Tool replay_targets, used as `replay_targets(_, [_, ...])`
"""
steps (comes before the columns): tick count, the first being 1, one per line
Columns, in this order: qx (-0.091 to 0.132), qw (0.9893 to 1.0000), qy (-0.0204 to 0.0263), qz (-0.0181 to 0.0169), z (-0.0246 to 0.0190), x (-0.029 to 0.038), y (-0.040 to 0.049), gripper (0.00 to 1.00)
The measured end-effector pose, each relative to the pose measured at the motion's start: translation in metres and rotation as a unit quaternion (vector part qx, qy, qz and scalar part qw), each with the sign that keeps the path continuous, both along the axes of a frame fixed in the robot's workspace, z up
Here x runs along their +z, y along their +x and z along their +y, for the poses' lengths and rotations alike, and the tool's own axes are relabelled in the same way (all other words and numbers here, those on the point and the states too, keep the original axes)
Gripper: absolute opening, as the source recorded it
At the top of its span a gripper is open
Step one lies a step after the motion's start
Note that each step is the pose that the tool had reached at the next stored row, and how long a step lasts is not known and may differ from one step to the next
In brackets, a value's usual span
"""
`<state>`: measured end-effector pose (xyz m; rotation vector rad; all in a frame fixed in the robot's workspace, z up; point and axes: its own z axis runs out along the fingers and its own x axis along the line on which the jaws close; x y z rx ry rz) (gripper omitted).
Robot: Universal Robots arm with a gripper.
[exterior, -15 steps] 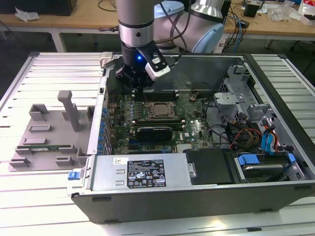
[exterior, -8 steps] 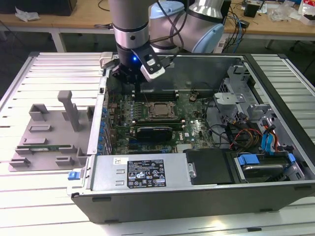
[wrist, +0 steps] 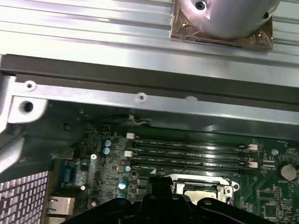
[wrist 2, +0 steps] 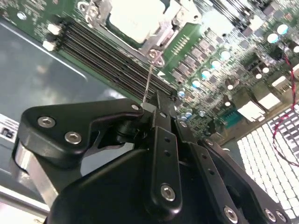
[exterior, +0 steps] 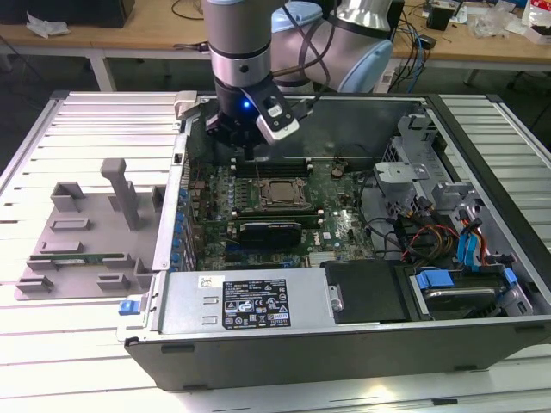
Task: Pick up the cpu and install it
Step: 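Install the first cpu locking lever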
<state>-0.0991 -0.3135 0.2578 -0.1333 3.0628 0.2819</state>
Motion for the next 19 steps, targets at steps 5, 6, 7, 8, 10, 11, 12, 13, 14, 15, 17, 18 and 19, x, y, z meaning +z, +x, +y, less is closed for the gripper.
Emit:
replay_targets(5, [-0.002, 1.0, 0.0002, 0.0, -0.0014, -0.0012, 0.0214, 0.11])
replay_targets(6, [-0.002, 1.0, 0.0002, 0.0, -0.0014, -0.0012, 0.0214, 0.11])
replay_targets(7, [-0.002, 1.0, 0.0002, 0.0, -0.0014, -0.0012, 0.0214, 0.11])
replay_targets(8, [-0.002, 1.0, 0.0001, 0.0, -0.0014, -0.0033, 0.0218, 0.11])
replay_targets(10, [-0.006, 1.0, 0.0001, 0.0, -0.0014, -0.0093, 0.0259, 0.11])
replay_targets(11, [-0.01, 0.9999, 0.0, 0.0, -0.0014, -0.0124, 0.0275, 0.11])
replay_targets(12, [-0.024, 0.9997, -0.0003, 0.0, -0.0014, -0.0159, 0.028, 0.11])
replay_targets(13, [-0.036, 0.9993, -0.0003, 0.0, -0.0014, -0.0176, 0.028, 0.11])
replay_targets(14, [-0.049, 0.9988, -0.0003, 0.0, -0.0014, -0.0193, 0.028, 0.11])
replay_targets(15, [-0.063, 0.998, -0.0003, 0.0, -0.0014, -0.0213, 0.028, 0.11])
replay_targets(17, [-0.074, 0.9973, -0.0004, 0.0, -0.0014, -0.0233, 0.0285, 0.11])
replay_targets(18, [-0.084, 0.9965, -0.0004, 0.0, -0.0012, -0.0251, 0.0308, 0.11])
replay_targets(19, [-0.086, 0.9963, -0.0003, 0.0001, 0.0004, -0.0259, 0.0325, 0.11])
